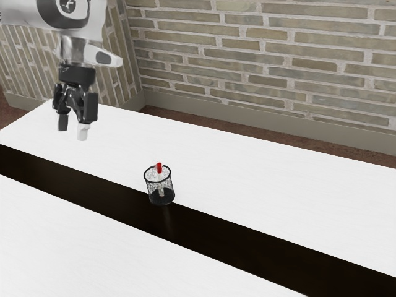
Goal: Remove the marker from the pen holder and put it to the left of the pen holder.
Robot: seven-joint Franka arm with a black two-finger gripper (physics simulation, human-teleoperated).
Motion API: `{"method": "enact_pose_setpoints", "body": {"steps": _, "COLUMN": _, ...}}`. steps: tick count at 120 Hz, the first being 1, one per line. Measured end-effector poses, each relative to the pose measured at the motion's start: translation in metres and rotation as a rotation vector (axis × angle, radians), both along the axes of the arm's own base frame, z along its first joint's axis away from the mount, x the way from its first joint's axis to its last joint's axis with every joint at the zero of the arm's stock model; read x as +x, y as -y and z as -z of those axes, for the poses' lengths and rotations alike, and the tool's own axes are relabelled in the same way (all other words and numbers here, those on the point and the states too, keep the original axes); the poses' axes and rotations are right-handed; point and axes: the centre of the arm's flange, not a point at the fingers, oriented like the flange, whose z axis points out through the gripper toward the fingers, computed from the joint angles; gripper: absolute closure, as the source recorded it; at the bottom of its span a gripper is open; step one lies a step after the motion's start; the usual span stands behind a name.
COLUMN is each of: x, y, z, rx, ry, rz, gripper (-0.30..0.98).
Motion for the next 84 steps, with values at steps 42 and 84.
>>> {"method": "enact_pose_setpoints", "body": {"steps": 42, "x": 0.064, "y": 0.009, "z": -0.022, "rx": -0.154, "ry": 0.403, "rz": 0.388, "gripper": 0.0}}
{"method": "enact_pose_setpoints", "body": {"steps": 84, "x": 0.121, "y": 0.099, "z": 0.2, "rx": -0.429, "ry": 0.316, "rz": 1.243, "gripper": 0.0}}
